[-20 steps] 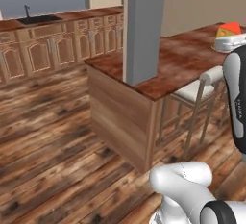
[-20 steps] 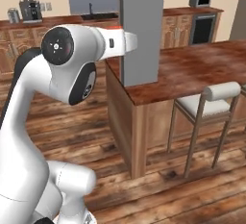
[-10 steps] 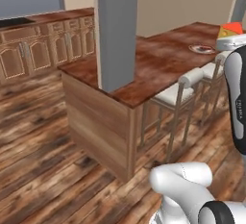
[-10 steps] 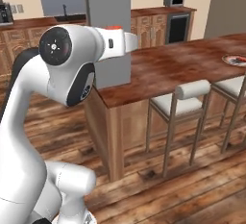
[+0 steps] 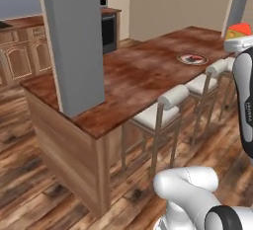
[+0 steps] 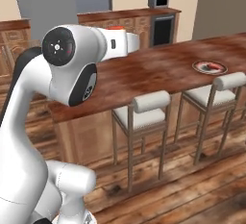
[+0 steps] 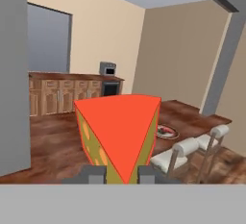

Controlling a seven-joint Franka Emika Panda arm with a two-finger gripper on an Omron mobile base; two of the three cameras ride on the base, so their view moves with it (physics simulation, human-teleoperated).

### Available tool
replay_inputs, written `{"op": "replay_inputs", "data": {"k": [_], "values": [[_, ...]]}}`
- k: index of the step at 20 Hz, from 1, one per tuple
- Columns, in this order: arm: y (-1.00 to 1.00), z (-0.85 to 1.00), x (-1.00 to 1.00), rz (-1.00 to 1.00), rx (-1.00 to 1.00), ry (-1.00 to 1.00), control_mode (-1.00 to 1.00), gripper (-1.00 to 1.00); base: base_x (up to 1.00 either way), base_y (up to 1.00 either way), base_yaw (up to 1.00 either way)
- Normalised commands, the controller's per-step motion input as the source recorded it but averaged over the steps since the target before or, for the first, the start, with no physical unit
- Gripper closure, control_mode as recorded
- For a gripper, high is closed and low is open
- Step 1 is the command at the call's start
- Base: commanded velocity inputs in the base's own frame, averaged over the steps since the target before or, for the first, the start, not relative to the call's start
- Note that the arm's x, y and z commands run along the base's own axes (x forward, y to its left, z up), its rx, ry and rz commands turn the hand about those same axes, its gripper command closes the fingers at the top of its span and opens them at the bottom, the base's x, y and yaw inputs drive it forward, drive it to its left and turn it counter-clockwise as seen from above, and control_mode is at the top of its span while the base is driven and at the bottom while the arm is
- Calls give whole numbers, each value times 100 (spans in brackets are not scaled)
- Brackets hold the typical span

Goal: Take the cheese, fish, and bell pepper from the fridge and place them on the plate on the dining counter to create an appetizer plate.

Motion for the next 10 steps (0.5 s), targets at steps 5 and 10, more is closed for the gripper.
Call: {"op": "replay_inputs", "data": {"k": [5, 10], "values": [[0, 0, 0, 0, 0, 0, 100, 100, 100, -100, 9], [0, 0, 0, 0, 0, 0, 100, 100, 100, -92, 18]]}}
